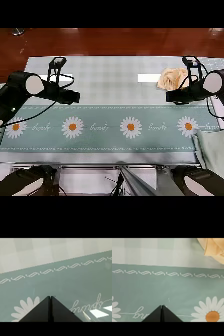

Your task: Fold the shirts.

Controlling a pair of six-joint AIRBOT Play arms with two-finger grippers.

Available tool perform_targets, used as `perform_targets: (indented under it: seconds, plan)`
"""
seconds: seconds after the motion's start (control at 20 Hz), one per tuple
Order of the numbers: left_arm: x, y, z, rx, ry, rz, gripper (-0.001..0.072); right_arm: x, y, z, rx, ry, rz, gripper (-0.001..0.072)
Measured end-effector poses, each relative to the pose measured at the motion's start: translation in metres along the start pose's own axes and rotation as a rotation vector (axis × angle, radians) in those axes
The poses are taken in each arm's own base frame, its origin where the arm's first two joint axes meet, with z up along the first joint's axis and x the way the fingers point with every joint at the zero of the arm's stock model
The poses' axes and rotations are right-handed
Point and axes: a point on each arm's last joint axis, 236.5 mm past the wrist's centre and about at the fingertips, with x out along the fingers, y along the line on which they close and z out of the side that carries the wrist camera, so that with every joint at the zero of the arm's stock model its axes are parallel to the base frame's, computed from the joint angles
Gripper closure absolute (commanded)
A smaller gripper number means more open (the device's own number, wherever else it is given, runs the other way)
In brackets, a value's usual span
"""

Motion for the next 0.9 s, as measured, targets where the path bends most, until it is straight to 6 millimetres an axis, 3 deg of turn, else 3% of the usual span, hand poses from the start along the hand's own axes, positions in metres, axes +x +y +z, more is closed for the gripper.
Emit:
perform_targets:
  seconds: [0.7, 0.9]
  plan:
    - [0.000, 0.000, 0.000, 0.000, 0.000, 0.000, 0.0679, 0.000, 0.000, 0.000, 0.000, -0.002, 0.000, 0.0689]
    - [0.000, 0.000, 0.000, 0.000, -0.001, 0.000, 0.0679, -0.001, 0.004, 0.023, 0.000, -0.097, 0.016, 0.0689]
